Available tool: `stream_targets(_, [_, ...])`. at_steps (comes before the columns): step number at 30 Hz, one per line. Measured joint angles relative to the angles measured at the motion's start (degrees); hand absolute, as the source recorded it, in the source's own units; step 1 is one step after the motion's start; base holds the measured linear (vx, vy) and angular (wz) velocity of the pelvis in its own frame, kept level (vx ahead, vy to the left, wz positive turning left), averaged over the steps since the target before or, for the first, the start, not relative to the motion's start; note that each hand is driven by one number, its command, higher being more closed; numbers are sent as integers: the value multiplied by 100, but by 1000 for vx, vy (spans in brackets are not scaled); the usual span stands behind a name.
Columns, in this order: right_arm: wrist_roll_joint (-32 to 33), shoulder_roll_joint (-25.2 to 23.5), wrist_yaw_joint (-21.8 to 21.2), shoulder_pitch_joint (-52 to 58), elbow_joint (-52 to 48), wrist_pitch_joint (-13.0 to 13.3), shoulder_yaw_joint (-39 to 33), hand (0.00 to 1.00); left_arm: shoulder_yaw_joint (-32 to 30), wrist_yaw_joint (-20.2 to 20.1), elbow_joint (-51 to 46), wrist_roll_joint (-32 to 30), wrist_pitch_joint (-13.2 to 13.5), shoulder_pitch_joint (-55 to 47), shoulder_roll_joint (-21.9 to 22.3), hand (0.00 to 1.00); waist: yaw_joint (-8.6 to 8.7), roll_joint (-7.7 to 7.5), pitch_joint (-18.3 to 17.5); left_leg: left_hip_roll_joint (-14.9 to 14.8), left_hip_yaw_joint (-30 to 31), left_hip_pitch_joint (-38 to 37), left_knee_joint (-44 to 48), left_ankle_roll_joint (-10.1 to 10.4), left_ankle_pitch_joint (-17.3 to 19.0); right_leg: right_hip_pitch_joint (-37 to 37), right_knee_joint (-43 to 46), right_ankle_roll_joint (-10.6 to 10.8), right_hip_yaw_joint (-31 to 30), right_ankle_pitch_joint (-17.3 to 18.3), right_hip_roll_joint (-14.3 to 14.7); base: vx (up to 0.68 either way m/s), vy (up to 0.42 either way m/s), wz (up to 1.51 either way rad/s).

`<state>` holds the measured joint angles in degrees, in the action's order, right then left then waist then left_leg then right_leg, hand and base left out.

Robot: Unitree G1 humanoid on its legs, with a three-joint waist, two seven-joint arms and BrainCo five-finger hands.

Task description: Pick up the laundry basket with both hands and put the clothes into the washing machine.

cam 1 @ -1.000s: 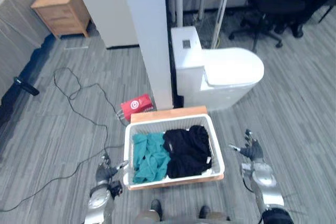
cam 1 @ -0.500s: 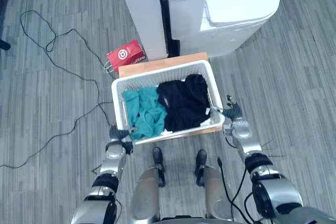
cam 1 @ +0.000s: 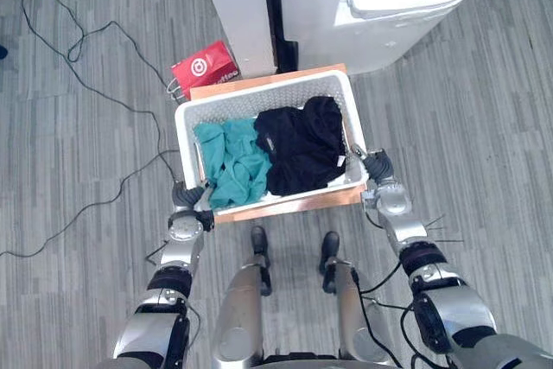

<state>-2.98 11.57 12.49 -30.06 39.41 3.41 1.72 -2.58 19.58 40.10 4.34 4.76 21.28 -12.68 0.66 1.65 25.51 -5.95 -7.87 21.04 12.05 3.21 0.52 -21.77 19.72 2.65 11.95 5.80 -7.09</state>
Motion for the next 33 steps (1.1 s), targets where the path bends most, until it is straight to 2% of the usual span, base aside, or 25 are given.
stream_targets(6, [-248, -144, -14, 1348, -1676, -89, -171, 100, 321, -2, -1328, -35, -166, -1276, 114, 100, 34, -3, -12, 16, -23, -622, -171, 5, 141, 608, -235, 26, -66, 22, 53, 122, 16, -4])
stream_targets(10, [-709, -282, -69, 2427, -2980, -79, -288, 100, 485, -221, -2161, -57, -219, -2154, 207, 100, 158, -86, -98, 47, -41, -902, -219, -16, 238, 947, -411, 118, -99, 96, 103, 52, 13, -2])
stream_targets(11, [-796, -325, -116, 2657, -3191, -78, -355, 100, 480, -278, -2326, -61, -238, -2319, 281, 100, 159, -84, -166, 45, -36, -956, -219, -10, 268, 1021, -460, 118, -92, 96, 109, 35, 13, -3])
stream_targets(14, [-889, -514, -155, 3547, -3970, -16, -468, 100, 515, -446, -3013, -123, -289, -3062, 471, 100, 197, -82, -695, 16, -72, -1080, -176, 5, 404, 1234, -642, 119, -109, 96, 153, 88, 15, -7])
stream_targets(17, [-889, -589, -167, 3848, -4399, 82, -497, 100, 483, -456, -3542, -128, -290, -3410, 538, 100, 172, -77, -876, -44, -40, -1196, 135, 27, 651, 1432, -724, 119, -254, 95, 235, 66, 10, -28])
stream_targets(19, [-889, -605, -278, 3869, -4648, 189, -497, 100, 403, -453, -3933, -115, -288, -3613, 603, 100, 141, -63, -1011, -45, 582, -1196, 448, 68, 928, 1445, -730, 132, -545, 66, 344, 9, 6, -62])
stream_targets(20, [-889, -605, -285, 3885, -4713, 201, -497, 100, 405, -453, -3991, -113, -288, -3629, 612, 100, 143, -43, -1047, -45, 689, -1211, 466, 70, 990, 1443, -744, 132, -605, 49, 371, -7, 39, -65])
stream_targets(23, [-884, -689, -282, 4040, -4846, 275, -523, 100, 413, -456, -4140, -114, -289, -3677, 618, 100, 174, -90, -1218, -47, 333, -1369, 446, 23, 1090, 1391, -957, 219, -1099, -162, 405, -26, 102, -82])
stream_targets(25, [-884, -703, -331, 4082, -4993, 275, -513, 100, 411, -456, -4327, -107, -289, -3840, 625, 100, 162, -93, -1222, -102, -229, -1492, 651, -53, 1329, 1228, -960, 301, -1781, -320, 489, -77, 148, -145])
stream_targets(27, [-866, -692, -369, 4065, -4978, 271, -519, 100, 410, -456, -4399, -107, -289, -3867, 628, 100, 183, -77, -1230, -184, -753, -1535, 887, -134, 1547, 1083, -1007, 356, -2175, -520, 568, -84, 153, -167])
stream_targets(28, [-829, -695, -366, 4047, -4948, 270, -519, 100, 405, -455, -4401, -107, -292, -3839, 621, 100, 192, -74, -1232, -250, -1073, -1586, 916, -197, 1597, 979, -1095, 263, -2094, -683, 592, -108, 116, -176])
stream_targets(29, [-809, -701, -364, 4037, -4945, 271, -521, 100, 402, -455, -4401, -105, -293, -3815, 615, 100, 200, -79, -1235, -344, -1403, -1657, 907, -215, 1613, 965, -1270, -82, -1769, -755, 560, -111, 96, -168])
stream_targets(30, [-801, -705, -358, 3987, -4922, 271, -527, 100, 395, -455, -4408, -98, -296, -3801, 626, 100, 234, -57, -1224, -410, -1791, -1755, 862, -230, 1616, 929, -1372, -558, -1057, -663, 369, -99, 91, -150])
stream_targets(31, [-801, -718, -359, 3964, -4885, 271, -522, 100, 381, -454, -4408, -96, -296, -3801, 625, 100, 252, -61, -1227, -450, -2004, -1854, 823, -231, 1617, 903, -1320, -711, -627, -622, 242, -84, 86, -186])
stream_targets(32, [-796, -753, -370, 3882, -4763, 278, -486, 100, 321, -453, -4408, -51, -308, -3812, 625, 100, 193, -73, -1233, -554, -2572, -2081, 744, -245, 1643, 801, -1025, -982, 436, -446, -72, -85, 53, -189])
stream_targets(33, [-782, -766, -370, 3803, -4681, 282, -445, 100, 265, -454, -4412, -45, -311, -3815, 625, 100, 144, -92, -1248, -585, -2964, -2247, 658, -225, 1671, 733, -663, -1101, 1230, -322, -347, -78, 14, -258])
